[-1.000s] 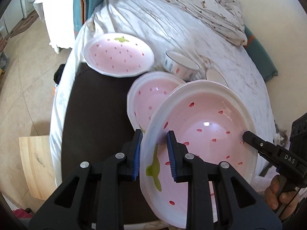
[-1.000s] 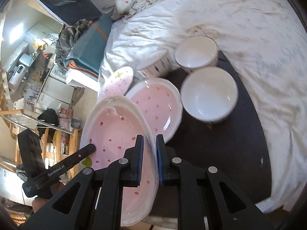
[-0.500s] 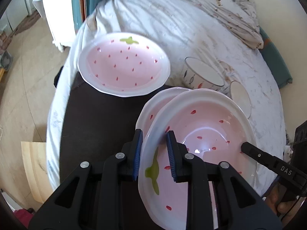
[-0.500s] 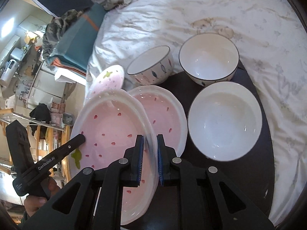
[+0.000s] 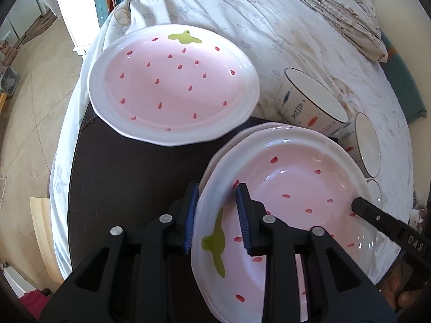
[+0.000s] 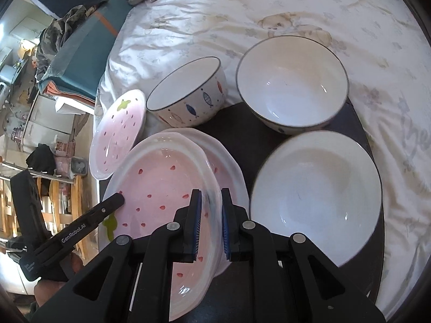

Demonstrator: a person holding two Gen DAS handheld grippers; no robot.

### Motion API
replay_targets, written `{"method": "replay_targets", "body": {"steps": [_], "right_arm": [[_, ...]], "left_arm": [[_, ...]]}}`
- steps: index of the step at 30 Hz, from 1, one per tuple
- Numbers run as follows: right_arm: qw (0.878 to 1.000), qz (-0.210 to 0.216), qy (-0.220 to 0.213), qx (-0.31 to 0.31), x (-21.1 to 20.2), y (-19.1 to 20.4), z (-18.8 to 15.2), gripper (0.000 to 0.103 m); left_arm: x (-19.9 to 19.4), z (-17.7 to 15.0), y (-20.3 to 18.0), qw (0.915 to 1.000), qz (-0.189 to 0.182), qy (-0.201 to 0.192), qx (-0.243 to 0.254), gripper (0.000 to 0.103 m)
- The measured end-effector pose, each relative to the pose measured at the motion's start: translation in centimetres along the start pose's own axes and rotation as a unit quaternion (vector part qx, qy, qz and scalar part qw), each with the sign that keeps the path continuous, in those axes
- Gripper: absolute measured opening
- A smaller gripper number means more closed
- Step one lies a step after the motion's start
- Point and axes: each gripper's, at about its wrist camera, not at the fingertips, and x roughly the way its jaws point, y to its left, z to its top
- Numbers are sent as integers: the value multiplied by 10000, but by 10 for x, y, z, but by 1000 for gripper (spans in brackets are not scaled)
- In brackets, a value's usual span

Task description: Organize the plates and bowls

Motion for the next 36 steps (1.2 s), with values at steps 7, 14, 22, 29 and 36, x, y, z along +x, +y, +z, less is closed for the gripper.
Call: {"method": "replay_targets", "body": {"steps": [7, 14, 22, 29, 36], "right_arm": [[9995, -251, 146, -103, 20, 3, 4, 16], [9996, -215, 202, 52, 32, -6, 8, 17], [9985, -521, 88, -127, 32, 0, 8, 21], [9954, -769, 158, -546, 36, 7, 5, 22], [9931, -928, 97, -717, 37, 12, 3, 23]], "left_arm": [[14, 7, 0, 9999, 144, 46, 21, 25], [22, 15, -2, 9999, 144, 41, -30, 28], [28, 13, -7, 9998, 186, 74, 100, 32], [25, 6, -18, 9967, 507, -36, 634, 33], [26, 2, -23, 9943, 649, -12, 850, 39]]}}
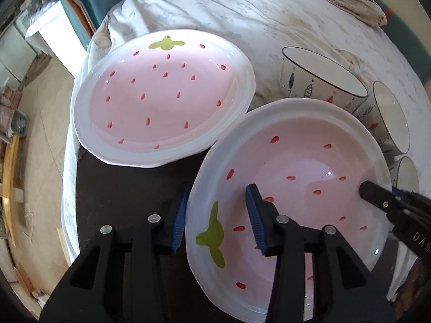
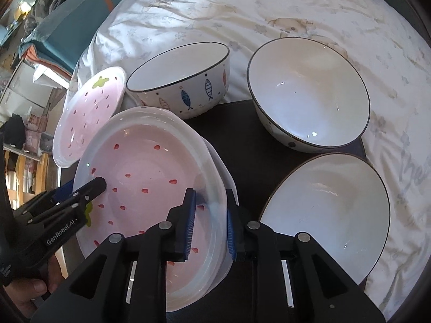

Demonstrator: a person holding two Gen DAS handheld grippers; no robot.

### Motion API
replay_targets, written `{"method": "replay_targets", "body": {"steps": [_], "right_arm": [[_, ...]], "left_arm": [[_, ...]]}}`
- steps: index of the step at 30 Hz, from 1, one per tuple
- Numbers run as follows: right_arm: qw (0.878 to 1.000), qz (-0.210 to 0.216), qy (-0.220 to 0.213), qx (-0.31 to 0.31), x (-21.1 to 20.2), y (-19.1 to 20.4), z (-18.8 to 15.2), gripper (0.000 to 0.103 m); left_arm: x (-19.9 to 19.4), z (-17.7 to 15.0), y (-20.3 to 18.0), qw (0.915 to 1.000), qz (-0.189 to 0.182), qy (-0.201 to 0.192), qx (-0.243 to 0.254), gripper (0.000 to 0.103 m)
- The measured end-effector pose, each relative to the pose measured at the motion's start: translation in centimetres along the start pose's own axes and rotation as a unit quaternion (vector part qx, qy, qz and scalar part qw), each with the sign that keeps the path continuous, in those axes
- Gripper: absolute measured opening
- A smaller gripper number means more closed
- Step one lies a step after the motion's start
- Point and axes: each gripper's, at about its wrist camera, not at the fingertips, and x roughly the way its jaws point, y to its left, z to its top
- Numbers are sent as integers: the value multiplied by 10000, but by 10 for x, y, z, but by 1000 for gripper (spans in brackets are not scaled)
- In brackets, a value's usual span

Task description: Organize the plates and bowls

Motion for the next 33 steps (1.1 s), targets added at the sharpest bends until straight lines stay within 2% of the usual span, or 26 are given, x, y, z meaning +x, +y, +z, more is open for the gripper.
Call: {"method": "replay_targets", "body": {"steps": [4, 6, 8, 10, 12, 14, 16, 18, 20, 21, 24, 27, 29, 31, 33], "right_arm": [[9997, -139, 55, -217, 0, 8, -3, 28], [9990, -243, 89, -355, 0, 12, -4, 29], [9981, -351, 84, -490, 0, 17, -5, 30], [9964, -563, 17, -627, -2, 22, -6, 30], [9896, -1088, -52, -938, -2, 31, -6, 31], [9855, -1215, -142, -1176, -5, 37, -9, 32], [9856, -1003, -228, -1342, -10, 45, -11, 37], [9838, -988, -318, -1461, -14, 51, -13, 38], [9873, -720, -464, -1334, -25, 48, -12, 38], [9896, -565, -513, -1216, -29, 46, -10, 43], [9964, 134, -647, -525, -45, 29, -9, 61], [9961, 693, -507, 203, -51, 8, -18, 63], [9908, 1032, -389, 786, -52, -7, -29, 63], [9772, 1451, -196, 1536, -47, -26, -48, 63], [9697, 1619, -80, 1828, -45, -29, -63, 63]], "left_arm": [[3, 0, 13, 9989, -305, 221, -278, 41], [3, -3, 16, 9986, -340, 241, -337, 49], [2, -6, 12, 9998, -121, 139, -102, 54], [2, -8, 8, 9998, 69, 149, 71, 54], [3, -11, 11, 9998, 33, 193, 36, 56], [3, -11, 12, 9998, 12, 201, 6, 57], [3, -11, 13, 9998, -8, 214, 19, 57], [4, -11, 16, 9997, -56, 238, -60, 57], [0, -12, 23, 9994, -99, 225, -225, 57], [-1, -11, 26, 9993, -132, 199, -294, 57], [-6, -14, 33, 9986, -264, 190, -421, 57], [-8, -17, 40, 9959, -598, 254, -629, 57], [-8, -19, 41, 9942, -759, 304, -699, 57], [-9, -22, 42, 9937, -816, 334, -695, 57], [-8, -25, 40, 9938, -800, 403, -663, 57]]}}
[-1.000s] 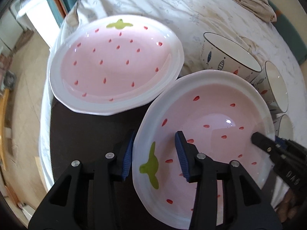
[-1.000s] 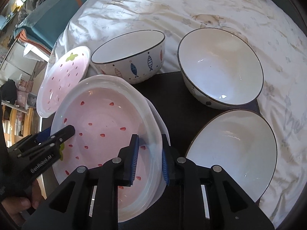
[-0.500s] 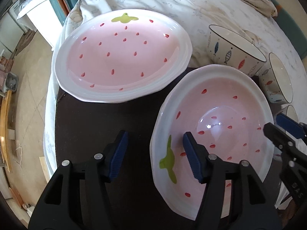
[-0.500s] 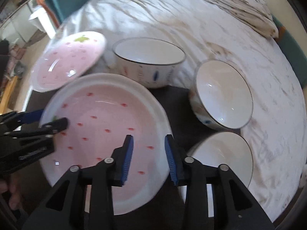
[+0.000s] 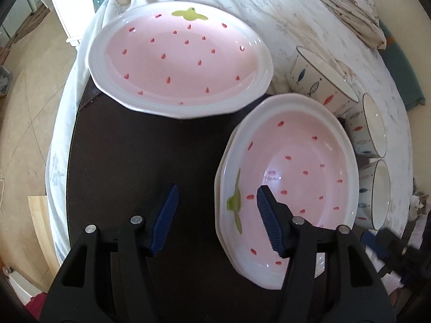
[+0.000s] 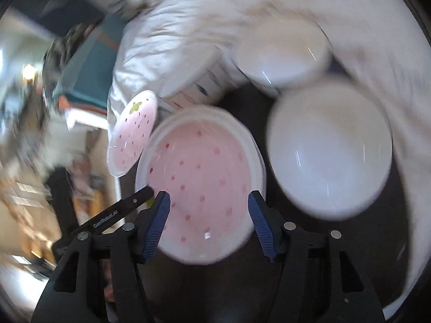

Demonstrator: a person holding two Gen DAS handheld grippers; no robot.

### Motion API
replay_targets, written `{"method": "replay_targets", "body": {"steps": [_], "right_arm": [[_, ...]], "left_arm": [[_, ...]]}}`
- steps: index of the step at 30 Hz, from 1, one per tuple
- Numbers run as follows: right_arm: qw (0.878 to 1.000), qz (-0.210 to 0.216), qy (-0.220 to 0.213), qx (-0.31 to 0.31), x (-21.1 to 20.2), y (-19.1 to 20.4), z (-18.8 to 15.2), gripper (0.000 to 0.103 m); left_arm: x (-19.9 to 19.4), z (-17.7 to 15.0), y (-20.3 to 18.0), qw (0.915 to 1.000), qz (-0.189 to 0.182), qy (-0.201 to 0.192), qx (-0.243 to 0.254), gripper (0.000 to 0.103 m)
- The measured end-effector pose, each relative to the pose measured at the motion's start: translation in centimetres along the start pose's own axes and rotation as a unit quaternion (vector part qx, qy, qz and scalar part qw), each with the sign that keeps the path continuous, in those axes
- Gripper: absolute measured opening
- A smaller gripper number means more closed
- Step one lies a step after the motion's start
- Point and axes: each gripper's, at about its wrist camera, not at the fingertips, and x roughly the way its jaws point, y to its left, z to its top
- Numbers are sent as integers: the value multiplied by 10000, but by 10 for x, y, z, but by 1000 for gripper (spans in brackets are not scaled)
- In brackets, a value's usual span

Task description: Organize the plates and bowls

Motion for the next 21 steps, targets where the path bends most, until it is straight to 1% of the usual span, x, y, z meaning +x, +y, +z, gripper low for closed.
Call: {"method": "replay_targets", "body": {"steps": [2, 5, 6, 9, 11, 13, 14, 15, 16, 20, 21], "right_arm": [[9996, 37, 77, 284, 1, -9, -15, 63], [9986, 52, 165, 498, 8, -15, -25, 63], [9984, 44, 183, 527, 11, -16, -25, 63], [9982, -169, 268, 502, 27, -18, -24, 63], [9982, -330, 367, 339, 40, -15, -20, 62], [9980, -464, 389, 185, 46, -13, -17, 57], [9978, -472, 436, 160, 51, -12, -16, 55], [9977, -465, 472, 153, 53, -13, -16, 49], [9974, -496, 503, 149, 57, -13, -15, 45], [9978, -480, 436, 156, 64, -13, -9, 45], [9981, -453, 412, 117, 66, -11, -6, 43]], "left_arm": [[3, 1, 0, 9999, -68, 85, -35, 57], [10, -2, 1, 9997, -89, 183, -133, 57], [13, -3, 0, 9997, -35, 198, -109, 57], [15, -5, -8, 9997, 145, 119, 141, 57], [16, -4, -11, 9996, 171, 81, 217, 57], [17, -2, -15, 9995, 183, 53, 236, 56], [18, -2, -16, 9996, 162, 39, 244, 53], [18, -1, -18, 9995, 134, 30, 270, 51], [20, 0, -20, 9995, 100, 31, 296, 50], [21, 1, -24, 9994, 60, 17, 353, 48], [22, 2, -25, 9994, 29, 17, 343, 48]]}}
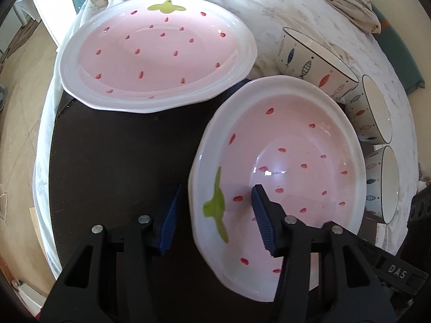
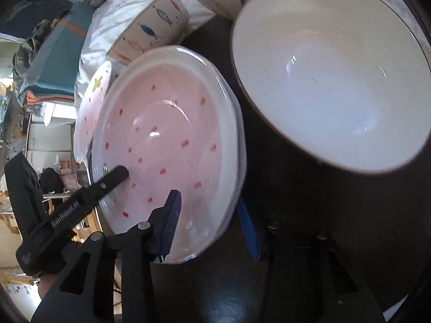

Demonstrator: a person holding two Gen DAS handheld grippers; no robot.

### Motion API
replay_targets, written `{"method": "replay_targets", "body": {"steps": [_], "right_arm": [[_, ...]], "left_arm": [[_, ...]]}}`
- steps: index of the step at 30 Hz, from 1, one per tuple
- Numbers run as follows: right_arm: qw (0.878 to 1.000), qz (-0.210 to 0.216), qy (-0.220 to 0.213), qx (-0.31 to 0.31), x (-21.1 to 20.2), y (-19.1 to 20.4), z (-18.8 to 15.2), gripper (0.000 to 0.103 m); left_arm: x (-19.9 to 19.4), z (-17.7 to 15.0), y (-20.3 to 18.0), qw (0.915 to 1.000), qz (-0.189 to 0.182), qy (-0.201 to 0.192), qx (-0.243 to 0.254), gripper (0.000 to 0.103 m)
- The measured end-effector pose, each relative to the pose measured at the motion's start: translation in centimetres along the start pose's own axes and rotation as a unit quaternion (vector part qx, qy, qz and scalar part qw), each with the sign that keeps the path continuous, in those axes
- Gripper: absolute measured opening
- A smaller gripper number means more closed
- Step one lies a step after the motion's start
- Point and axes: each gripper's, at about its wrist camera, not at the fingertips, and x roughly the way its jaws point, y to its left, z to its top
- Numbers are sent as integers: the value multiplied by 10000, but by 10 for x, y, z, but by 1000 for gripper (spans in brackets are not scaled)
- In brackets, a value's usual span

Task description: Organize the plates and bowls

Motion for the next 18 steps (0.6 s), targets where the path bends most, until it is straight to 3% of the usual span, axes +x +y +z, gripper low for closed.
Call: {"method": "replay_targets", "body": {"steps": [1, 2, 3, 7, 11, 18], "right_arm": [[10000, -4, -21, 0, 1, -1, 0, 42], [10000, 23, -67, 66, 1, -1, 0, 42], [9999, 34, -81, 87, 0, -2, 0, 42], [9999, -62, -120, 66, -2, -7, -3, 29], [9998, -103, -161, -97, -5, -6, -5, 28], [9980, -107, -165, -608, -8, 7, -21, 28]], "left_arm": [[0, 0, -1, 10000, -18, -12, -11, 47], [-2, -2, 4, 9999, -103, -7, -27, 40], [-1, -2, 3, 9998, -154, 4, -96, 41], [-2, -1, 2, 9998, -143, -19, -163, 39], [-6, -1, 19, 9989, -297, 15, -360, 31], [-20, -9, 27, 9999, 14, -121, -85, 27]]}}
